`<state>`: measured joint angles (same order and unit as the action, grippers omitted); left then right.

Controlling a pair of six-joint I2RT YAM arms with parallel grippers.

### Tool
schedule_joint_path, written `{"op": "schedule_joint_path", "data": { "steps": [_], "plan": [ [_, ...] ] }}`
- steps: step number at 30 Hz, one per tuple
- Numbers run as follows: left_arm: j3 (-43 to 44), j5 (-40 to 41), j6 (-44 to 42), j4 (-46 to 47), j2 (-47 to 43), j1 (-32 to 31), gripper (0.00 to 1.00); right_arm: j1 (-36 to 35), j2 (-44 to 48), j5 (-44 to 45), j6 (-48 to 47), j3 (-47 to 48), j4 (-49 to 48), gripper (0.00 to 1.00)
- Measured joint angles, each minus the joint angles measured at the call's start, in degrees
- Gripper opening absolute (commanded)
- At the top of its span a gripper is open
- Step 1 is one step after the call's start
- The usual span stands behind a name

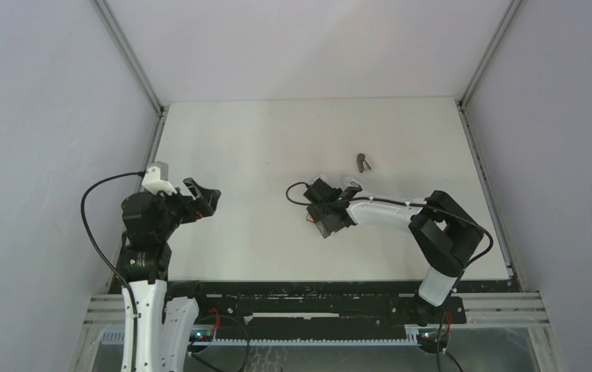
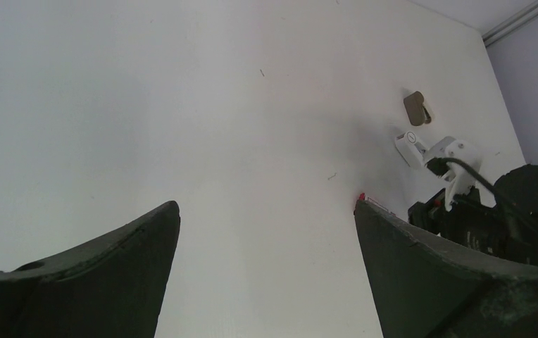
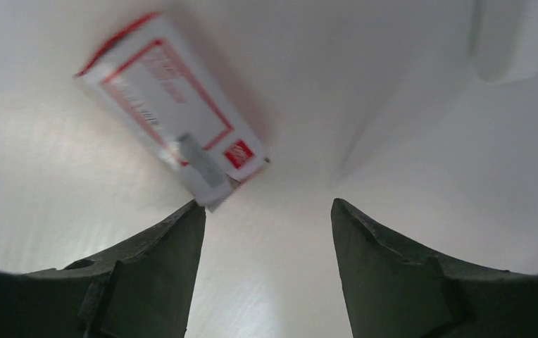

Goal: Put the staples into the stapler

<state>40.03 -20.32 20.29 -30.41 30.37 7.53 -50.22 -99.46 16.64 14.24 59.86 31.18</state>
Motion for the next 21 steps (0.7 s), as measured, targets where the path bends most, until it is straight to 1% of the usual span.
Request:
{"op": "schedule_joint_path", "data": {
  "steps": [5, 7, 8, 9, 13, 14, 15, 17, 19, 21],
  "plan": [
    [-1.79, -0.52, -0.04, 1.44, 0.00, -1.14, 0.94, 7.15, 3.50, 0.11, 1.40, -2.14, -0.20, 0.65],
    [-1.84, 0.81, 0.11, 1.66, 0.11, -4.63, 0.94, 9.66, 5.81, -0.81, 1.53, -2.86, -0.72, 0.65],
    [-1.84, 1.38, 0.24, 2.08, 0.13, -6.99, 0.94, 11.06, 7.30, -1.49, 1.55, -3.34, -1.33, 0.65],
    [-1.84, 3.06, 0.66, 2.54, 0.22, -10.67, 0.94, 12.28, 8.90, -2.36, 1.60, -3.91, -1.90, 0.65],
    [-1.92, 10.40, 3.04, 6.97, 2.69, -28.76, 0.95, 17.35, 16.44, -9.44, 2.08, -8.57, -6.88, 0.66],
    [-1.99, 12.81, 3.39, 9.68, 5.03, -34.32, 0.95, 18.60, 18.38, -11.87, 2.32, -10.27, -8.61, 0.65],
    [-2.01, 13.92, 3.52, 11.69, 7.26, -37.55, 0.95, 19.65, 20.13, -14.19, 2.58, -11.87, -10.03, 0.65],
    [-2.08, 15.50, 2.95, 17.73, 14.69, -43.32, 0.95, 22.08, 24.13, -19.23, 3.43, -15.87, -13.55, 0.66],
    [-2.08, 15.56, 1.20, 23.39, 21.94, -46.05, 0.93, 24.02, 27.50, -23.04, 4.50, -19.43, -16.81, 0.66],
    [-2.01, 14.53, -1.77, 29.62, 31.52, -47.63, 0.93, 25.44, 30.47, -25.92, 5.81, -23.17, -20.70, 0.66]
  ]
}}
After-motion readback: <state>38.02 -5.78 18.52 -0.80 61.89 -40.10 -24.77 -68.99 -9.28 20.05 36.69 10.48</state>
